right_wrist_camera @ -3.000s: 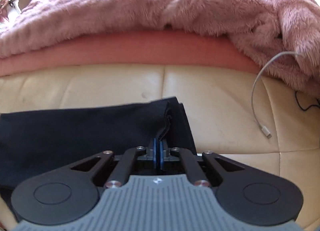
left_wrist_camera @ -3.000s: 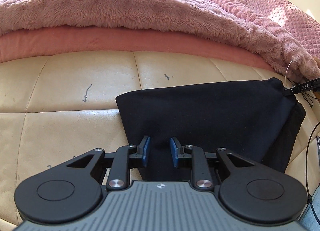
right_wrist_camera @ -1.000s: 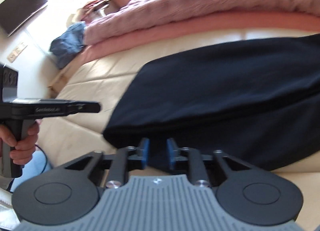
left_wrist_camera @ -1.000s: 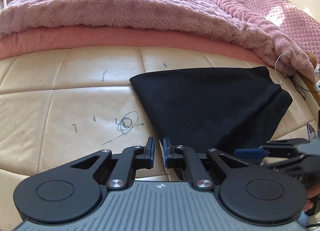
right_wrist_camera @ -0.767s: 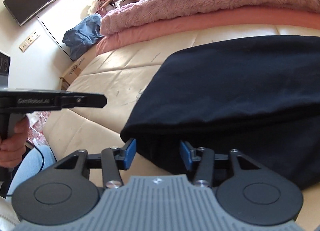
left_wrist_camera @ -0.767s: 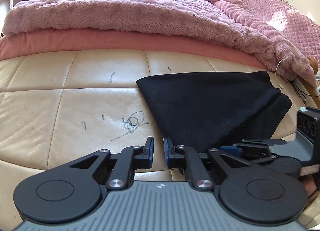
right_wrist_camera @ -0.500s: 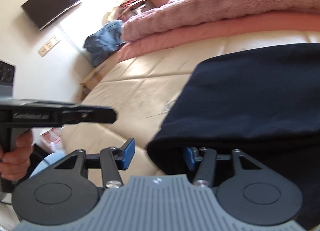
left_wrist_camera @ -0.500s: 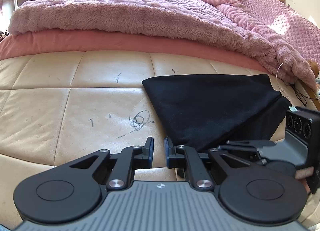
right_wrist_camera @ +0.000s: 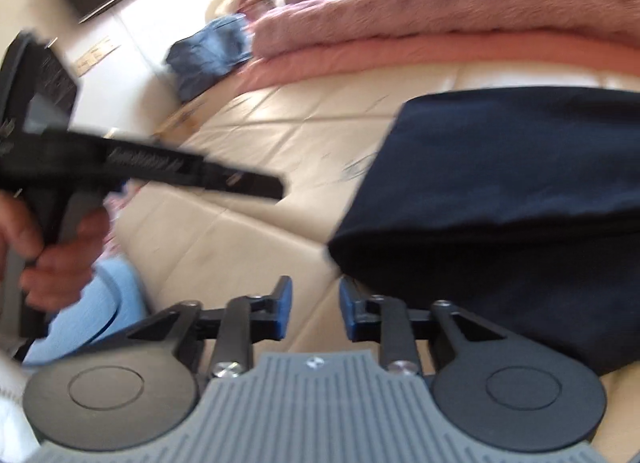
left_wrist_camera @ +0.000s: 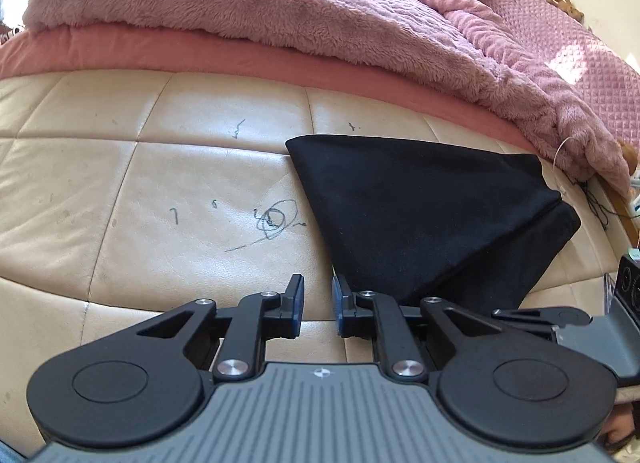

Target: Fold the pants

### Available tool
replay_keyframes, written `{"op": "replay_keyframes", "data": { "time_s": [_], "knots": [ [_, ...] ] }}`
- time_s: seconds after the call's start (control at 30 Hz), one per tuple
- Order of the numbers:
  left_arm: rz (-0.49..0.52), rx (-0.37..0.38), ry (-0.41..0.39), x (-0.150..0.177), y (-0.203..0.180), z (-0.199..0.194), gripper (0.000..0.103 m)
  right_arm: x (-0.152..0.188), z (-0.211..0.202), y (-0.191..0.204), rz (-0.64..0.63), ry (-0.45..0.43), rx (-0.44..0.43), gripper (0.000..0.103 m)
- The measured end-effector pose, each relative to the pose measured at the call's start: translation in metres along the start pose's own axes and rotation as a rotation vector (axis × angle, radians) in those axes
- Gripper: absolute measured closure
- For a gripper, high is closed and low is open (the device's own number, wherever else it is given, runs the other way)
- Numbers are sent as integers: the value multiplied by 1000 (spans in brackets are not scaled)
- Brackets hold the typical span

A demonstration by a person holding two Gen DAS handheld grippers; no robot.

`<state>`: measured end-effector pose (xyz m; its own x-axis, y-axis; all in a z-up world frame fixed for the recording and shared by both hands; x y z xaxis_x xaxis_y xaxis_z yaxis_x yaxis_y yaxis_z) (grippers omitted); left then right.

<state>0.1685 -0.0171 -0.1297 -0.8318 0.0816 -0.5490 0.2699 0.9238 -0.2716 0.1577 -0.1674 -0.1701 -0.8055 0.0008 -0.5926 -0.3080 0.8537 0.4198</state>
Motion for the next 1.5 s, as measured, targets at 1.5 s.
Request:
{"op": "replay_keyframes", "data": {
  "time_s": [1.5],
  "knots": [
    [-595, 276, 59, -12, 52, 90, 60, -34, -34, -73, 76, -155, 246, 103]
  ]
}}
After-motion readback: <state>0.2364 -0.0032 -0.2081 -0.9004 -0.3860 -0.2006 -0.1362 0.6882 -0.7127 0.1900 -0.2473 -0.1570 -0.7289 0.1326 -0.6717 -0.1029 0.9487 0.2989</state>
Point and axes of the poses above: each gripper's, at about its wrist camera, not at the fingertips, and z roughly the way its jaws point, y to its left, x to its underside, the point moved 2 cm from there along z, roughly the way its jaws point
